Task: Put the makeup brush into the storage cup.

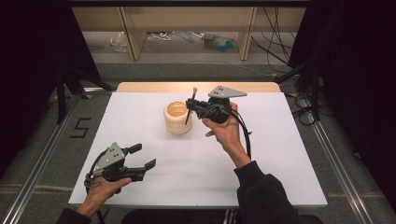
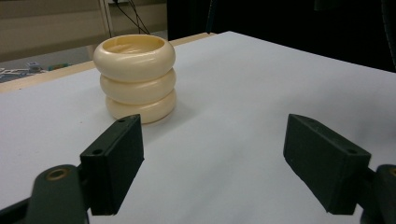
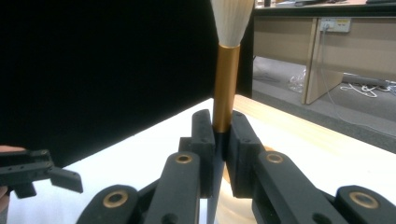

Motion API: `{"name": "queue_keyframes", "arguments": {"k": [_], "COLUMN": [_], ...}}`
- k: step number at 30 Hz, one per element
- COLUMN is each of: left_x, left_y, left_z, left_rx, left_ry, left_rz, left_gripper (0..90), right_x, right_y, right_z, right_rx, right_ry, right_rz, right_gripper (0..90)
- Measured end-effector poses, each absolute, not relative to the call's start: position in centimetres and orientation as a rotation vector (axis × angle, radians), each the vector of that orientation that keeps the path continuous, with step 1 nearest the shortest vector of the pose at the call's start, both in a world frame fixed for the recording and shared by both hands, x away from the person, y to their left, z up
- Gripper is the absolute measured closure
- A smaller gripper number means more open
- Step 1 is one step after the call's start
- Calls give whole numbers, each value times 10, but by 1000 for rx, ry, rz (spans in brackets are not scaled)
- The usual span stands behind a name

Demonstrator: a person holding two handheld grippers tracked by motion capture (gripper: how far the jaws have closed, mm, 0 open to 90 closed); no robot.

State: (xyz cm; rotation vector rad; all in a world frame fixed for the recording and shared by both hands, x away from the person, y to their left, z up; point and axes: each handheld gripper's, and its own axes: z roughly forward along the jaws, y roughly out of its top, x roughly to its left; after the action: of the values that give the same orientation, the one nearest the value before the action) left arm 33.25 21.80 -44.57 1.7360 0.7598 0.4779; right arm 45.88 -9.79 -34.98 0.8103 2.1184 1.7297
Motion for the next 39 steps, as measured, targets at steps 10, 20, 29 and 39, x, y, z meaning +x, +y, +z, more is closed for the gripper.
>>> {"name": "queue_keyframes", "arguments": {"k": [10,20,29,39], "left_x": [333,332,333,332], "left_y": [218,218,218,217], "left_z": [-445,-445,-445,-445], "left_rx": [1738,1727,1733,1729], "left_ry": [740,754,747,759], "left_rz": [484,478,479,469], "left_gripper": [201,201,201,201], "right_x": [468,477,489,500], "right_y": [-92,-84,-79,-77], "right_z": [-350,-345,-341,-340], "right_rx": [825,831,858,879], "right_ry": [2110,2098,2083,2075], "right_rz": [1712,1681,1673,1652], "right_gripper": [831,831,831,831]}}
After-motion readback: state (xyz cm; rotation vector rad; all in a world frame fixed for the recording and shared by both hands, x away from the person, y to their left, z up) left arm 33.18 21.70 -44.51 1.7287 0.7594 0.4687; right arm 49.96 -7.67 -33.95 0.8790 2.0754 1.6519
